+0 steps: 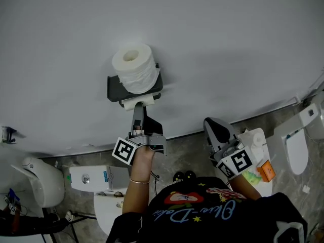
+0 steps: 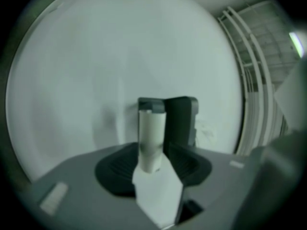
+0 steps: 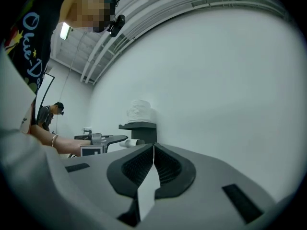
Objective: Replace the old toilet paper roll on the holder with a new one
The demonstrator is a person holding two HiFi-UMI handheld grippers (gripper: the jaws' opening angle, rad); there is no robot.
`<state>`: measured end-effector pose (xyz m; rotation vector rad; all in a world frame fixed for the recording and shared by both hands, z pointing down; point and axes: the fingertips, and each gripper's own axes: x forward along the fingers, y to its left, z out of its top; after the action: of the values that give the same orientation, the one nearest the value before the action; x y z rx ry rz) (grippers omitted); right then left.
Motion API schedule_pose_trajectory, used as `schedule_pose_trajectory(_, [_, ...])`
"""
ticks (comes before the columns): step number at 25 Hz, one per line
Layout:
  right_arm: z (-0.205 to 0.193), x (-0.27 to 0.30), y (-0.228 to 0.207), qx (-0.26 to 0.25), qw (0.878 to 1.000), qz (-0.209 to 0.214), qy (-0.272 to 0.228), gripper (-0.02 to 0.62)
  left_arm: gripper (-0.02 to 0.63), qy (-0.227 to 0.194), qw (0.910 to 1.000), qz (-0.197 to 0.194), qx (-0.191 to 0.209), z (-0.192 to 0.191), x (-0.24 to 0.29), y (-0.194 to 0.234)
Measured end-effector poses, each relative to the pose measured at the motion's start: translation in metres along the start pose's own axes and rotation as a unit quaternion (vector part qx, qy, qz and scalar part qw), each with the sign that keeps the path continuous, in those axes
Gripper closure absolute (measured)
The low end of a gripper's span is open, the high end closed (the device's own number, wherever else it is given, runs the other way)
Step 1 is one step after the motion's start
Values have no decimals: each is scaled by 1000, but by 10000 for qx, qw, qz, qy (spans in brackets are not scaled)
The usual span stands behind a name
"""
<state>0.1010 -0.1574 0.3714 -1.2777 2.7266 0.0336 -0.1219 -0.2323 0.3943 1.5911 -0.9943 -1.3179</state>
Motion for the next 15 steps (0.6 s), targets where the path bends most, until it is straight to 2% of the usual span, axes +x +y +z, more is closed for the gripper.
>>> schedule_pose_trajectory(4, [0,-3,-5,-30,10000,-94,2,581,413,-91,9999,105,-61,2,12,8])
schedule_pose_trajectory(7, [1,-4,-10,15,9999,-161,-13,581,416,-52,9999,22,-151,-1,19,7])
schedule_pose_trajectory(8, [2,-4,-12,50,9998,-182,-32,581,437,-34,9999,-28,-157,-2,21,5])
schedule_pose_trajectory(15, [6,-2,-19,17,9995,-293,-99,581,445,237,9996,-151,7,-22,29,3])
